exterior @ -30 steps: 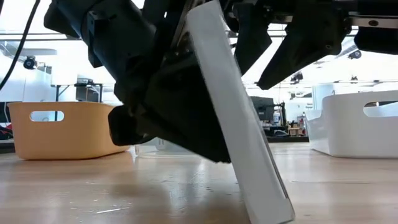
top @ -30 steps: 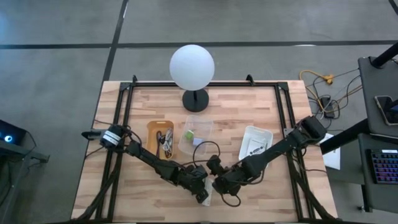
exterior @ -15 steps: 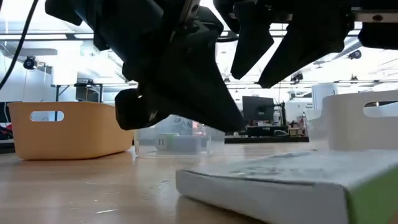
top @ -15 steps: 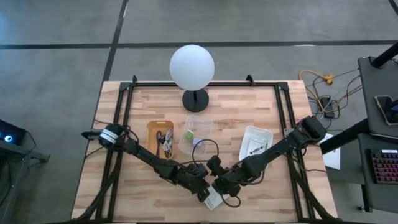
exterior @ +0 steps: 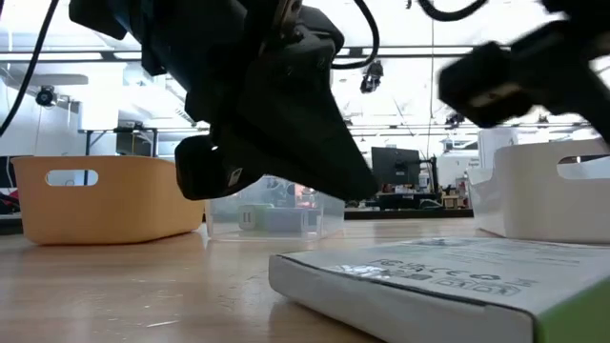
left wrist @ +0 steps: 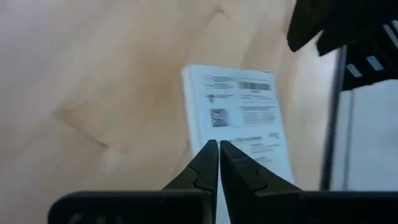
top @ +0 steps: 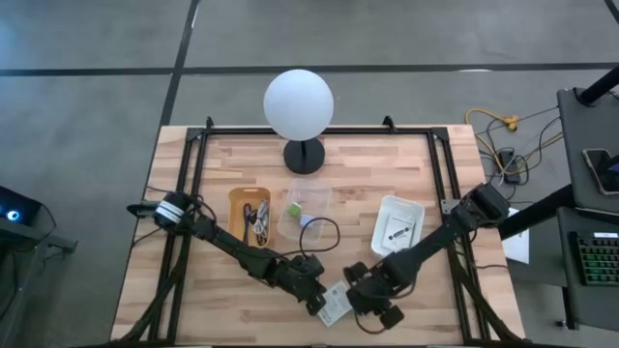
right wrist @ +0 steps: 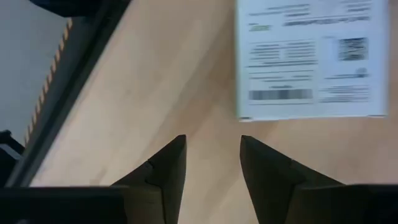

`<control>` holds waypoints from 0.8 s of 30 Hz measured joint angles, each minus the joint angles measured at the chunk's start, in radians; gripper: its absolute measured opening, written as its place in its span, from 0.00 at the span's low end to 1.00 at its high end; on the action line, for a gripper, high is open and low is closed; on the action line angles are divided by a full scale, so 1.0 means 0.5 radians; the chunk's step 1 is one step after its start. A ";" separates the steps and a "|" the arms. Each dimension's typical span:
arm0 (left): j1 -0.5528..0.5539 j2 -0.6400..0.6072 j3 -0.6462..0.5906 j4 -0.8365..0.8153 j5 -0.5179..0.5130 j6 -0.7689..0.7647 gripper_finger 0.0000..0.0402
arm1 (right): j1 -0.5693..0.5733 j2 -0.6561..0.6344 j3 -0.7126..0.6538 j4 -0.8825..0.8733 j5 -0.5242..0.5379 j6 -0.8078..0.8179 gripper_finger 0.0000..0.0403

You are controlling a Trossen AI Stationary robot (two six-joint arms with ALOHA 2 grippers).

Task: Pick and place items into bin
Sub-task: Put the card reader box into the white bin

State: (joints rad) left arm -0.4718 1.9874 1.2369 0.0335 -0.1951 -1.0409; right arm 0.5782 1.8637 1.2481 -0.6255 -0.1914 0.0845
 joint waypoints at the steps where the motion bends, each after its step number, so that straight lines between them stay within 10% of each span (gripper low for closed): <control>1: -0.003 0.002 0.000 0.012 0.013 0.000 0.00 | 0.015 0.000 -0.017 0.034 0.001 0.032 0.34; 17: -0.058 0.142 0.017 0.090 0.089 -0.056 0.00 | 0.054 0.003 -0.085 0.363 0.038 0.259 0.32; 24: -0.082 0.133 0.015 -0.031 0.051 -0.061 0.00 | 0.113 0.003 -0.095 0.374 0.475 0.203 0.35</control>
State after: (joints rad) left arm -0.5127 2.0541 1.2446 0.0177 -0.1696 -1.0714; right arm 0.6347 1.8652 1.2007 -0.4385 0.0462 0.1861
